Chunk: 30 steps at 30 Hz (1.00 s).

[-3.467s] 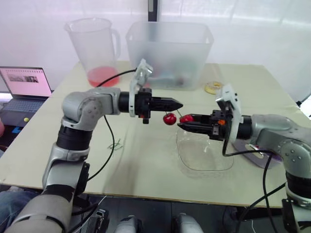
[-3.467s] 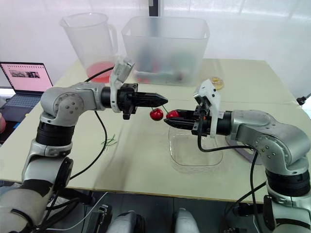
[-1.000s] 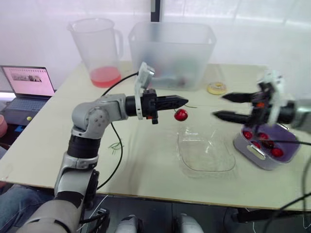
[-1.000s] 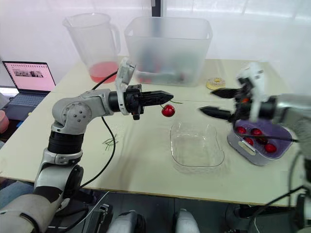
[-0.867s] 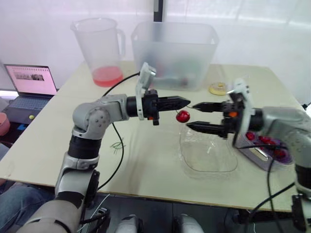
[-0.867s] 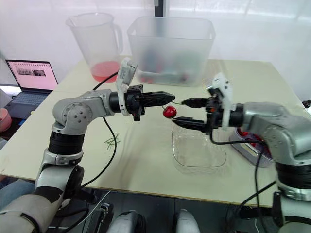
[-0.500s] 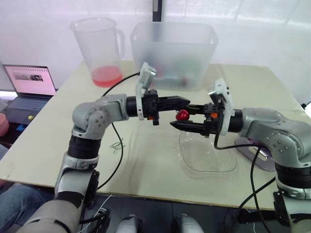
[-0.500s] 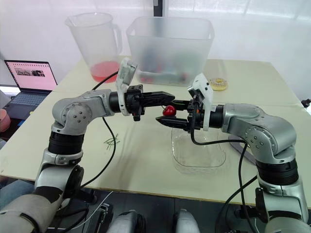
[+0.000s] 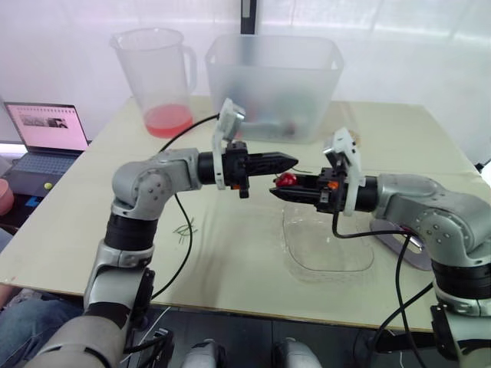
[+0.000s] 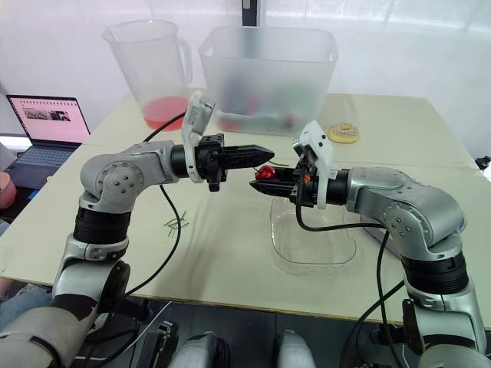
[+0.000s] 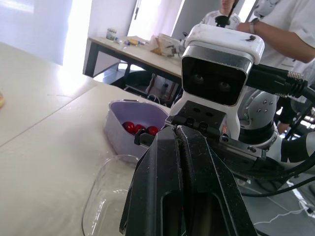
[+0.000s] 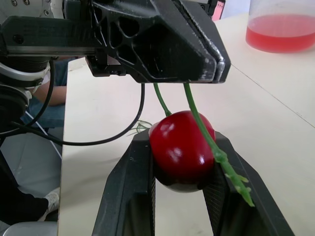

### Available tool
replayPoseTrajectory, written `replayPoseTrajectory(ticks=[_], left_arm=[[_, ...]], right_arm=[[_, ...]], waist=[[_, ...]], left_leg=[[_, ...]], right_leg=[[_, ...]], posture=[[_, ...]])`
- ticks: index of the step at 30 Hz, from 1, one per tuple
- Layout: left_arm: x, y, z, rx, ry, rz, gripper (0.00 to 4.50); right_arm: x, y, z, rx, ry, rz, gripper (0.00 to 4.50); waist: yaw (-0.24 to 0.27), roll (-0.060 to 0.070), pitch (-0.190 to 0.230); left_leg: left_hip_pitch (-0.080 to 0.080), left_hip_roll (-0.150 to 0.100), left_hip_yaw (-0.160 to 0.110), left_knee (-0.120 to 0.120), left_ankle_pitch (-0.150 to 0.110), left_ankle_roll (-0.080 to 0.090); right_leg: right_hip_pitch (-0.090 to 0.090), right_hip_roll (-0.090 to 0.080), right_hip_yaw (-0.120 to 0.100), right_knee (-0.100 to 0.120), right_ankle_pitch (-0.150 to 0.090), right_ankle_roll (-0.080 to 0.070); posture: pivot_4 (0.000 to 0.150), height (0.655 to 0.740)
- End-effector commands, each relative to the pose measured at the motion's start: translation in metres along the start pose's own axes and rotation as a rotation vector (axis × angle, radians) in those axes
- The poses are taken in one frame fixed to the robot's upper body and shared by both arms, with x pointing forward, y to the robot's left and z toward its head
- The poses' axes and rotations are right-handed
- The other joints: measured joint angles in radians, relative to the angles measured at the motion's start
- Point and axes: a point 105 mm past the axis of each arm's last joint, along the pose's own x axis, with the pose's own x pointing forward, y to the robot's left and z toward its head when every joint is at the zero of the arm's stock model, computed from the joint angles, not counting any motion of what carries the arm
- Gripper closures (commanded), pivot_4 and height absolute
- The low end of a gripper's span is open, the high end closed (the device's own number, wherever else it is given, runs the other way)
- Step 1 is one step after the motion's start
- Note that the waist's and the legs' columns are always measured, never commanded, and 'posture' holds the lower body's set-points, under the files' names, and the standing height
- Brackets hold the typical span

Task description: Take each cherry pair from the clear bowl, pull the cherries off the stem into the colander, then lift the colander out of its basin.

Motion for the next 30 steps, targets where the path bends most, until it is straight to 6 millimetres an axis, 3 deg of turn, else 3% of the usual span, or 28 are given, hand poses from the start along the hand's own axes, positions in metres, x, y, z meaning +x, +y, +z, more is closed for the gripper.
replayPoseTrajectory(ticks=[1,13,30], left_arm=[[0.001,-0.006,0.015,0.044,-0.028,-0.020,4.50],[-0.001,-0.003,0.018,0.059,-0.029,-0.005,4.50],[0.000,-0.002,0.021,0.067,-0.031,-0.008,4.50]], right_arm=[[-0.005,0.004,0.015,-0.039,-0.059,0.020,3.41],[-0.012,-0.003,-0.012,0.057,0.001,-0.016,3.41],[-0.023,-0.006,-0.029,0.154,-0.003,-0.064,3.41]], waist=[[0.000,0.000,0.000],[0.001,0.000,0.000],[0.001,0.000,0.000]], left_leg=[[0.000,0.000,0.000,0.000,0.000,0.000],[0.000,0.000,0.000,0.000,0.000,0.000],[0.000,0.000,0.000,0.000,0.000,0.000]], right_leg=[[0.000,0.000,0.000,0.000,0.000,0.000],[0.000,0.000,0.000,0.000,0.000,0.000],[0.000,0.000,0.000,0.000,0.000,0.000]], posture=[[0.150,0.7131],[0.150,0.7131],[0.150,0.7131]])
